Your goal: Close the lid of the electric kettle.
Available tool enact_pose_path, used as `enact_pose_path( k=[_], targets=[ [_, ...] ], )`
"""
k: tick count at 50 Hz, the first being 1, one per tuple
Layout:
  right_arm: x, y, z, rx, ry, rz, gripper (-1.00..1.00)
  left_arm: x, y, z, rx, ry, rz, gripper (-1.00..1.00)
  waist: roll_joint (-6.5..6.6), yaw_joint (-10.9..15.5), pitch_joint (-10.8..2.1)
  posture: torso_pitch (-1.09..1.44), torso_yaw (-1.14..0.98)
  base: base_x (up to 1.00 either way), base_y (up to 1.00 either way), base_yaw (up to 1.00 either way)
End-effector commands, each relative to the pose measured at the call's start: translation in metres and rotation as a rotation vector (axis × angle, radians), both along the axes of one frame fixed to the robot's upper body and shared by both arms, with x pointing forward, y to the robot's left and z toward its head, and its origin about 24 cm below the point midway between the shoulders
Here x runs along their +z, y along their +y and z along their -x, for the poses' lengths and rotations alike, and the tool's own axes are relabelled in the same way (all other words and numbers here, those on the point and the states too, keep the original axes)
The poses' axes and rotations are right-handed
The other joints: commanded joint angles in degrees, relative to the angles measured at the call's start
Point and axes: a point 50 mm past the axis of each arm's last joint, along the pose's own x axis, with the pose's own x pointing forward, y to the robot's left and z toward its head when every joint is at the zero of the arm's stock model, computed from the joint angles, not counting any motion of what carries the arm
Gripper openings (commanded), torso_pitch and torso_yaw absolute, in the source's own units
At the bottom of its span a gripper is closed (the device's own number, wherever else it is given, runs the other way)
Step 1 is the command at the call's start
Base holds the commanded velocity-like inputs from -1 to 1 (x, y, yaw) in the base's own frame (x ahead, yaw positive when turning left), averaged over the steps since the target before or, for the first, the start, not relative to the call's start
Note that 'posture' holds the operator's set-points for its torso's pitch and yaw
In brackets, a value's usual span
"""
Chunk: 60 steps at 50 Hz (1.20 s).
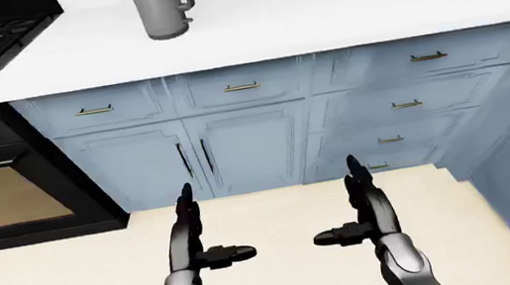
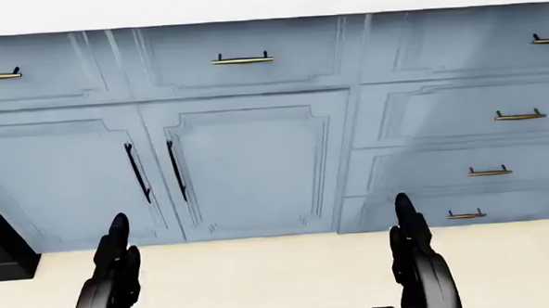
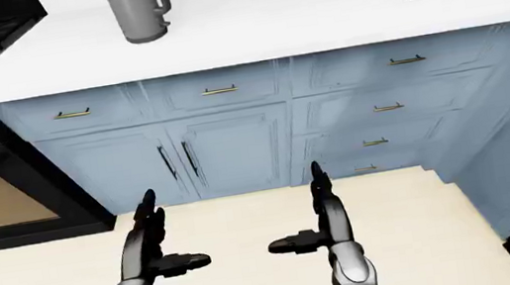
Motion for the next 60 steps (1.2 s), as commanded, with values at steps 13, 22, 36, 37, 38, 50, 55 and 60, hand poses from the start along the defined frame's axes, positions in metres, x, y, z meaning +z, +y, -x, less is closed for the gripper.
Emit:
enact_pose_path(
  k=[13, 22, 36, 37, 38, 50, 55, 60],
  targets=[
    [0.037, -0.004, -0.009, -0.005, -0.177, 0.013, 1.0, 0.026, 0.0, -0.01, -0.012, -0.163, -0.017, 1.0, -0.36, 0.48, -4.46, 0.0, 0.0, 0.0, 0.0, 0.0],
    [0.036, -0.004, -0.009, -0.005, -0.175, 0.017, 1.0, 0.025, 0.003, -0.011, -0.01, -0.163, -0.024, 1.0, -0.25, 0.47, -5.14, 0.0, 0.0, 0.0, 0.0, 0.0],
    [0.103, -0.051, 0.026, -0.156, -0.298, 0.085, 1.0, 0.092, 0.044, 0.003, 0.109, -0.288, -0.036, 1.0, -0.31, 0.49, -4.76, 0.0, 0.0, 0.0, 0.0, 0.0],
    [0.11, -0.054, 0.03, -0.164, -0.311, 0.081, 1.0, 0.1, 0.049, 0.005, 0.121, -0.301, -0.027, 1.0, -0.32, 0.53, -4.71, 0.0, 0.0, 0.0, 0.0, 0.0],
    [0.117, -0.058, 0.035, -0.18, -0.323, 0.102, 1.0, 0.109, 0.057, 0.009, 0.145, -0.321, -0.029, 1.0, -0.3, 0.52, -4.62, 0.0, 0.0, 0.0, 0.0, 0.0],
    [0.182, -0.077, 0.084, -0.262, -0.44, 0.206, 1.0, 0.211, 0.116, 0.07, 0.344, -0.524, -0.024, 1.0, 0.59, 0.16, -3.34, 0.0, 0.0, 0.0, 0.0, 0.0],
    [0.198, -0.101, 0.105, -0.322, -0.485, 0.265, 1.0, 0.231, 0.144, 0.092, 0.434, -0.58, -0.029, 1.0, 0.8, 0.24, -2.53, 0.0, 0.0, 0.0, 0.0, 0.0],
    [0.212, -0.111, 0.123, -0.366, -0.5, 0.283, 1.0, 0.239, 0.162, 0.107, 0.498, -0.606, -0.027, 1.0, 0.64, 0.53, -1.7, 0.0, 0.0, 0.0, 0.0, 0.0]
  ],
)
